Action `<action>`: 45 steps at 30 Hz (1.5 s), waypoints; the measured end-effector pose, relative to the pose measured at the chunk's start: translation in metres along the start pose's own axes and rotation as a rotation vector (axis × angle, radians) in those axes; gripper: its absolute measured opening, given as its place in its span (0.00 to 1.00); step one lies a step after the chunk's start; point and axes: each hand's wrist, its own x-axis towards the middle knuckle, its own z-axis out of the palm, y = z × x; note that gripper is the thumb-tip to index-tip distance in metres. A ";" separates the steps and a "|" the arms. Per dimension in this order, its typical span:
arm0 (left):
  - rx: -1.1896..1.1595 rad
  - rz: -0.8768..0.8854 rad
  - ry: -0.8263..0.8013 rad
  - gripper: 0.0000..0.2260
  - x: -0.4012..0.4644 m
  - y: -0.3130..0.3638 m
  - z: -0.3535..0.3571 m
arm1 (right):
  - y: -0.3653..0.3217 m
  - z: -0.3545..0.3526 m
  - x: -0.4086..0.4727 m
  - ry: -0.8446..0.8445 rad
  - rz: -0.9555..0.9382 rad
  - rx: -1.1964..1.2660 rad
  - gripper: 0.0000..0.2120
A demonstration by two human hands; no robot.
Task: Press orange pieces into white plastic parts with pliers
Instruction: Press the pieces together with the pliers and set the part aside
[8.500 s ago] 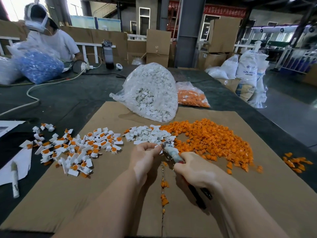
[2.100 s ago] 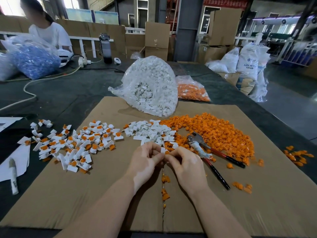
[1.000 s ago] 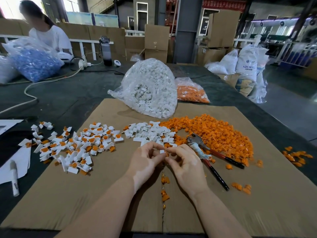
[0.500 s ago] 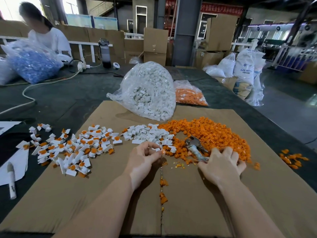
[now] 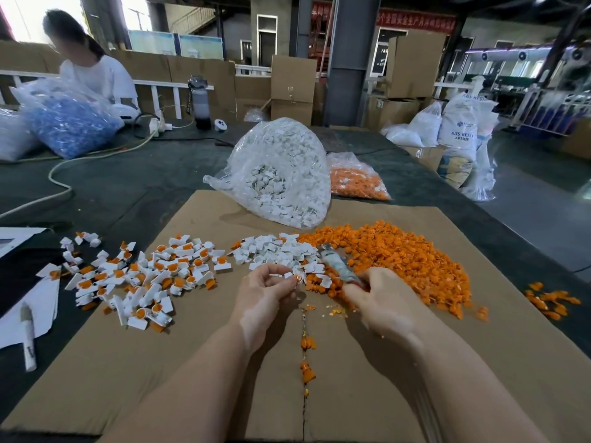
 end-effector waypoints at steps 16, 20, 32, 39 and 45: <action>-0.054 -0.063 0.074 0.06 -0.001 0.005 0.005 | -0.021 0.002 -0.004 -0.459 0.041 0.219 0.15; -0.044 -0.073 0.089 0.04 -0.001 0.005 0.005 | -0.020 0.005 -0.002 -0.488 0.062 0.264 0.13; -0.045 -0.097 0.076 0.03 -0.001 0.006 0.003 | -0.026 0.012 -0.009 -0.319 -0.088 0.002 0.13; 0.010 -0.080 0.074 0.03 -0.001 0.004 0.002 | -0.022 0.024 -0.007 -0.240 -0.078 0.013 0.10; -0.021 -0.050 0.080 0.04 -0.002 0.001 0.000 | -0.003 0.027 -0.007 -0.061 -0.052 0.083 0.16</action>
